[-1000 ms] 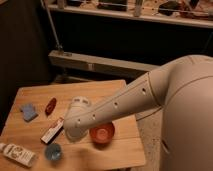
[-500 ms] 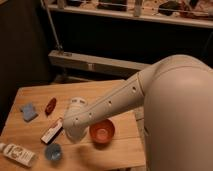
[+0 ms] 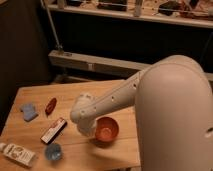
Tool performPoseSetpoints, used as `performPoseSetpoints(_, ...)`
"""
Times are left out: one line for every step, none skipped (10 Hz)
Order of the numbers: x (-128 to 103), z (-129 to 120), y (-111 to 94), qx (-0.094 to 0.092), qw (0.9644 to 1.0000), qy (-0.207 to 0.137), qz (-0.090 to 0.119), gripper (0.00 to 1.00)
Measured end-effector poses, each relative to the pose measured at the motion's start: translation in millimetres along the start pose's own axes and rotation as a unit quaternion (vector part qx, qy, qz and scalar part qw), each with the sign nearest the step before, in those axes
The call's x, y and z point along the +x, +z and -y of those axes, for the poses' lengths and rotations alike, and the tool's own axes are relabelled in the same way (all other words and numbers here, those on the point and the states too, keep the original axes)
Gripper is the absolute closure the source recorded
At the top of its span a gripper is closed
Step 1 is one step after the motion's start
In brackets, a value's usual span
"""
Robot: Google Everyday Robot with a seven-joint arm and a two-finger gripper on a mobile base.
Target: Push the ceramic bowl across the table
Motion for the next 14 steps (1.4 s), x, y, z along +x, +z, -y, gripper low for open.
performPoseSetpoints(3, 34, -5, 0.030, 0.9989, 0.035, -0.002, 1.00)
performPoseSetpoints(11, 74, -12, 0.060, 0.9950, 0.079, -0.004, 1.00)
performPoseSetpoints(22, 107, -19, 0.082, 0.9892, 0.121, -0.008, 1.00)
performPoseSetpoints(32, 135, -25, 0.094, 0.9825, 0.160, -0.009, 1.00)
performPoseSetpoints(39, 153, -32, 0.101, 0.9760, 0.193, -0.006, 1.00)
performPoseSetpoints(38, 154, -36, 0.100, 0.9744, 0.202, -0.002, 1.00)
performPoseSetpoints(33, 147, -39, 0.094, 0.9751, 0.201, 0.004, 1.00)
performPoseSetpoints(23, 123, -44, 0.076, 0.9793, 0.187, 0.015, 1.00)
performPoseSetpoints(16, 102, -47, 0.058, 0.9829, 0.173, 0.024, 1.00)
performPoseSetpoints(9, 74, -50, 0.034, 0.9875, 0.150, 0.033, 1.00)
performPoseSetpoints(4, 51, -54, 0.012, 0.9909, 0.128, 0.041, 1.00)
performPoseSetpoints(2, 36, -56, -0.001, 0.9927, 0.112, 0.045, 1.00)
performPoseSetpoints(2, 22, -57, -0.017, 0.9941, 0.095, 0.048, 1.00)
performPoseSetpoints(3, 16, -55, -0.026, 0.9947, 0.087, 0.047, 1.00)
